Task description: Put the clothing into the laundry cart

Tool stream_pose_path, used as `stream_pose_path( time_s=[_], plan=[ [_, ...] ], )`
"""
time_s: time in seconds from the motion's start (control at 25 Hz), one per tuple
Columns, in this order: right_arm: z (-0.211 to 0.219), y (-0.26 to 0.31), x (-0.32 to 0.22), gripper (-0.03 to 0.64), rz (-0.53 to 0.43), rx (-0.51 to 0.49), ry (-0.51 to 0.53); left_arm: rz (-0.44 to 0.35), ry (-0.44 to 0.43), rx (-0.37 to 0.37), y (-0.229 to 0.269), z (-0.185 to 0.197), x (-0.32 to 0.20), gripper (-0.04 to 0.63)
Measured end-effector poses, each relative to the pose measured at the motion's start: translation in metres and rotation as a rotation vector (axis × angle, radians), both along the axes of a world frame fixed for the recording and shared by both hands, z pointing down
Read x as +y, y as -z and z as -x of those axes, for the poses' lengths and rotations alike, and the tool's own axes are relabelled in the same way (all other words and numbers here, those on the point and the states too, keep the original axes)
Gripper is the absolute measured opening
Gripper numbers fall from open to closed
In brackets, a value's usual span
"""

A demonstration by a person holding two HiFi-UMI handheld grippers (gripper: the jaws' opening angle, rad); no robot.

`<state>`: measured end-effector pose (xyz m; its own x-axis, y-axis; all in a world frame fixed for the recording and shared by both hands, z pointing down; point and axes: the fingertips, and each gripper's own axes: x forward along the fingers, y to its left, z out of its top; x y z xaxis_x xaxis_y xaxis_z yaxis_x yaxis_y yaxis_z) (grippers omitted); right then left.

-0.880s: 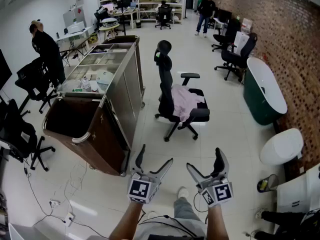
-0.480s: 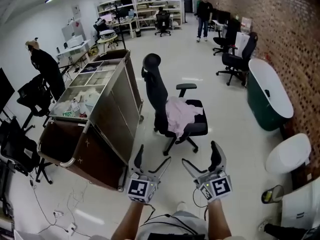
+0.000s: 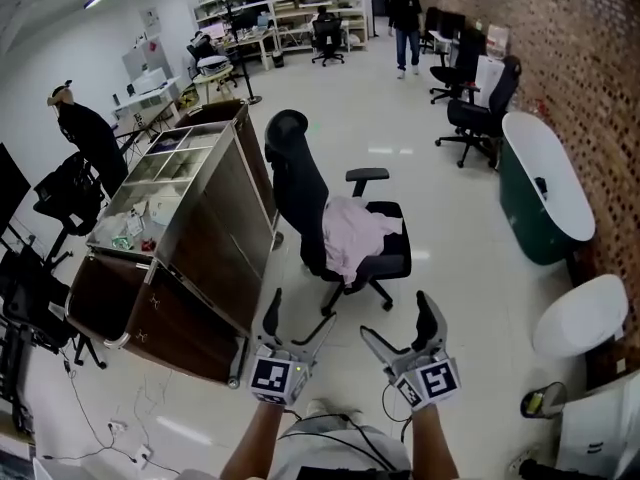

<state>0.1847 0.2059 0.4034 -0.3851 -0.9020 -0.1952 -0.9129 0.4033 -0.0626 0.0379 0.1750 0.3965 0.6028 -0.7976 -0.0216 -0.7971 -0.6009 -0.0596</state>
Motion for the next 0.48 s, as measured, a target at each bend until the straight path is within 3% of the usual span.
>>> stream_pose_path(
  time_s=[0.48],
  plan=[
    [-0.049,-0.019,-0.086,0.56,0.02,0.01,-0.04,-0.005,-0.062,0.02,-0.009,-0.058,-0.103,0.451]
  ],
)
